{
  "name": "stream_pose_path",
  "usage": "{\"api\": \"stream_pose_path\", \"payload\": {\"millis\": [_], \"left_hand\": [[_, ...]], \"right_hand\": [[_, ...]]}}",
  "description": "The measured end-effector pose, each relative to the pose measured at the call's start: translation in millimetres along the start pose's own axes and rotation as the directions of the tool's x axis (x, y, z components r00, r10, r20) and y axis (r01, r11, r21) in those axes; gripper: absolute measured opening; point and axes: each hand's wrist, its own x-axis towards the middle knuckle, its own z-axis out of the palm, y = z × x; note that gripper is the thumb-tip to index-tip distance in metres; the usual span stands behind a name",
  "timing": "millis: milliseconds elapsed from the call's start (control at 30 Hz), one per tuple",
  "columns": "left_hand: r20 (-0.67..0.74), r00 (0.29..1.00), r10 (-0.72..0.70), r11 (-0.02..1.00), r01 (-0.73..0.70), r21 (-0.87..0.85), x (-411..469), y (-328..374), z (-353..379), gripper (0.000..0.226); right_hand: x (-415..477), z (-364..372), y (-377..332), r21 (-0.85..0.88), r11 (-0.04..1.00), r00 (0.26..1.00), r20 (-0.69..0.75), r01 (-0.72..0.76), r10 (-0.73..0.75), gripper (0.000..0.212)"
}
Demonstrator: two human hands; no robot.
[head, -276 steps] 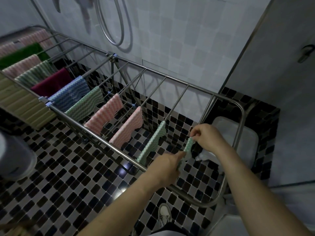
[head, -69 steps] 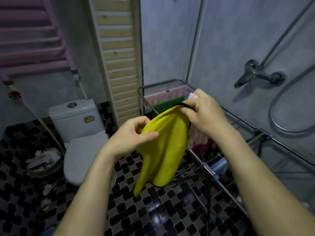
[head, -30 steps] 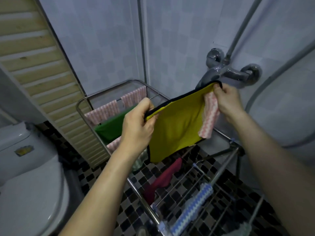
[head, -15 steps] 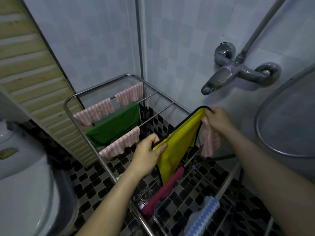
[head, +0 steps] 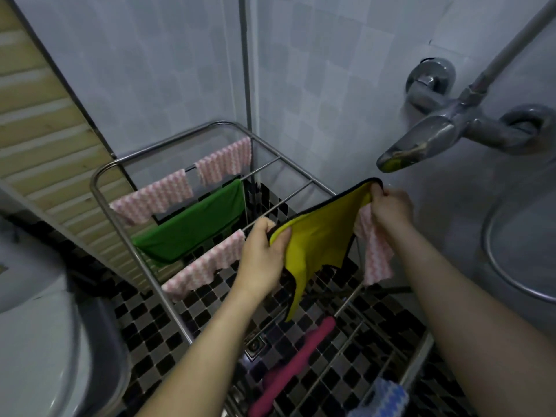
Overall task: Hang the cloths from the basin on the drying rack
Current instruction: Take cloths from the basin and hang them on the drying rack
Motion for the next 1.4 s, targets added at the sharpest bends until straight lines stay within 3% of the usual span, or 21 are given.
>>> {"api": "stream_pose_path", "payload": {"millis": [200, 333, 433, 533, 600, 667, 767, 867, 967, 1067, 1167, 1233, 1400], "left_hand": [[-0.201, 0.973, -0.110, 0.977, 0.069, -0.203, 23.4, -16.7, -19.0, 0.020], [-0.377, 0.924, -0.066, 0.997, 0.076, 0.011, 34.1, -36.6, -27.7, 0.018], [-0.224, 0.970, -0.096, 0.915, 0.174, 0.363, 34.5, -51.1, -27.5, 0.030], [-0.057, 0.997, -0.053, 0.756, 0.077, 0.650, 28.3, -58.3, -24.8, 0.050], [-0.016, 1.000, -0.026, 0.706, 0.030, 0.708, 25.9, -57.2, -24.6, 0.032], [0.093, 0.988, -0.127, 0.747, 0.034, 0.664, 22.8, -57.0, -25.7, 0.011], [0.286, 0.930, -0.228, 0.810, 0.018, 0.586, 11.0, -59.5, -24.3, 0.020], [0.279, 0.934, -0.223, 0.856, 0.050, 0.514, 0.6, -65.0, -21.1, 0.018], [0.245, 0.960, -0.135, 0.813, -0.034, 0.581, -3.0, -68.3, -21.2, 0.030], [0.240, 0.965, -0.110, 0.807, -0.054, 0.587, -7.6, -69.2, -28.0, 0.050], [0.208, 0.968, -0.140, 0.832, 0.002, 0.554, -14.5, -72.6, -35.4, 0.036], [0.169, 0.977, -0.131, 0.840, 0.018, 0.543, -18.6, -74.2, -37.4, 0.024], [0.144, 0.989, -0.017, 0.753, -0.082, 0.653, -20.3, -70.4, -28.0, 0.025]], "right_hand": [[8.8, 27.0, -39.7, 0.260, 0.966, 0.997, -0.070, 0.001, 0.018, 0.034], [20.8, 56.5, -58.0, -0.092, 0.979, 0.983, 0.010, 0.181, -0.181, 0.038], [16.8, 66.9, -45.3, -0.266, 0.950, 0.968, 0.226, 0.165, -0.105, 0.044], [10.2, 53.4, -30.1, -0.412, 0.892, 0.958, 0.279, 0.186, -0.071, 0.034], [9.4, 37.0, -25.8, -0.466, 0.866, 0.957, 0.286, 0.183, -0.048, 0.018], [8.2, 20.1, -20.8, -0.502, 0.849, 0.953, 0.303, 0.166, -0.007, 0.024], [9.0, 8.1, -10.5, -0.598, 0.789, 0.944, 0.322, 0.143, 0.073, 0.036], [7.6, 12.5, -0.7, -0.619, 0.780, 0.899, 0.389, 0.093, 0.201, 0.031], [4.5, 28.2, 5.1, -0.619, 0.764, 0.962, 0.273, 0.180, -0.005, 0.026], [-0.6, 43.5, 5.9, -0.518, 0.823, 0.955, 0.283, 0.233, -0.092, 0.044], [0.3, 46.1, 10.5, -0.527, 0.803, 0.929, 0.360, 0.278, -0.085, 0.032], [1.4, 45.4, 14.7, -0.607, 0.715, 0.924, 0.354, 0.347, -0.148, 0.033], [8.7, 40.3, 9.2, -0.682, 0.643, 0.931, 0.329, 0.348, -0.155, 0.028]]}}
